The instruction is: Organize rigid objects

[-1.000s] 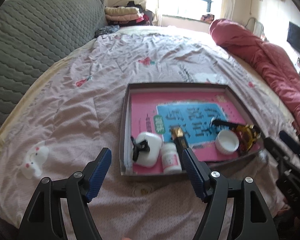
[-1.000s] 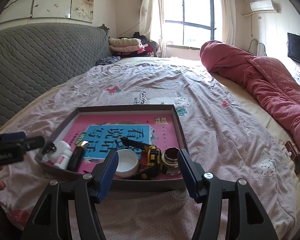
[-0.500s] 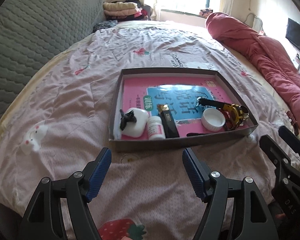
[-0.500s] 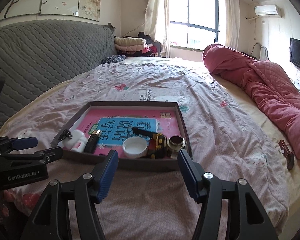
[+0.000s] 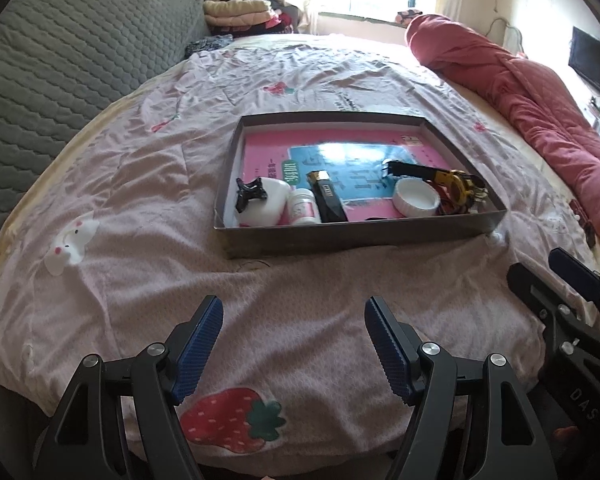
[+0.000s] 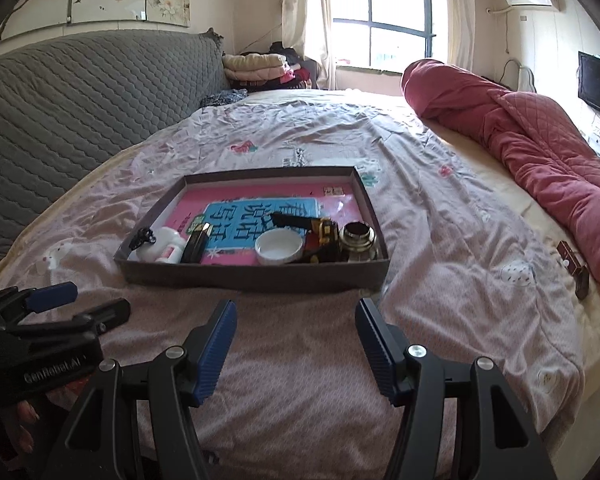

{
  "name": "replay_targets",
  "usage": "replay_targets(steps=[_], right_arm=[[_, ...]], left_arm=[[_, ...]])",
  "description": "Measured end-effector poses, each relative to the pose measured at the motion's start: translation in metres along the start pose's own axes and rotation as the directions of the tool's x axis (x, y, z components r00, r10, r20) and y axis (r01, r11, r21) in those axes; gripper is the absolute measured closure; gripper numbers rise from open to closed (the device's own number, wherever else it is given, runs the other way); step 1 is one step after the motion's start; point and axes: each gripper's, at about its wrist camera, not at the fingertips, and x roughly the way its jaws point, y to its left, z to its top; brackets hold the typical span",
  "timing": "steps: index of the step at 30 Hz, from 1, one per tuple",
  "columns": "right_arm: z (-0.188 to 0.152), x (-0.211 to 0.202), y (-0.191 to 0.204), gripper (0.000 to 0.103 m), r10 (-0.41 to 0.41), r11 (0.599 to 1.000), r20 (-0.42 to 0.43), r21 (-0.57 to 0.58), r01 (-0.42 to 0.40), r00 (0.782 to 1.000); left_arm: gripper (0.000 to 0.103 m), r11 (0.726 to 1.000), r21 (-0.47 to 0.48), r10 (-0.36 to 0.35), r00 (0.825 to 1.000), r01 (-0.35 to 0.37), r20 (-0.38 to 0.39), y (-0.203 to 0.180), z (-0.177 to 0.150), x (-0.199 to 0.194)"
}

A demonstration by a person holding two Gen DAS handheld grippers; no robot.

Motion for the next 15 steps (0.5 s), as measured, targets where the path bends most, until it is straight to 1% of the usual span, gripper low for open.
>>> replay_targets(steps=[3, 8, 15], right_arm=[[-0.003, -0.005, 0.003, 0.042, -0.002, 1.0, 0.008, -0.012, 0.002, 1.0], [-0.007, -0.013, 0.004, 0.042, 0.0, 1.0, 0.027, -0.028, 0.001, 1.0], [-0.012, -0.011, 0.005, 0.042, -0.002, 0.999, 0.017, -0.039, 0.003, 1.0]], left_arm=[[0.028, 1.0, -0.001, -0.018, 1.0, 0.018, -0.003, -0.003, -0.003, -0.001], [0.028, 1.0, 0.0, -0.026, 1.0, 0.026, -0.003, -0.006, -0.007, -0.003], [0.028, 0.999, 0.011, -0.036, 0.999, 0.036, -0.004, -0.011, -0.013, 0.0]])
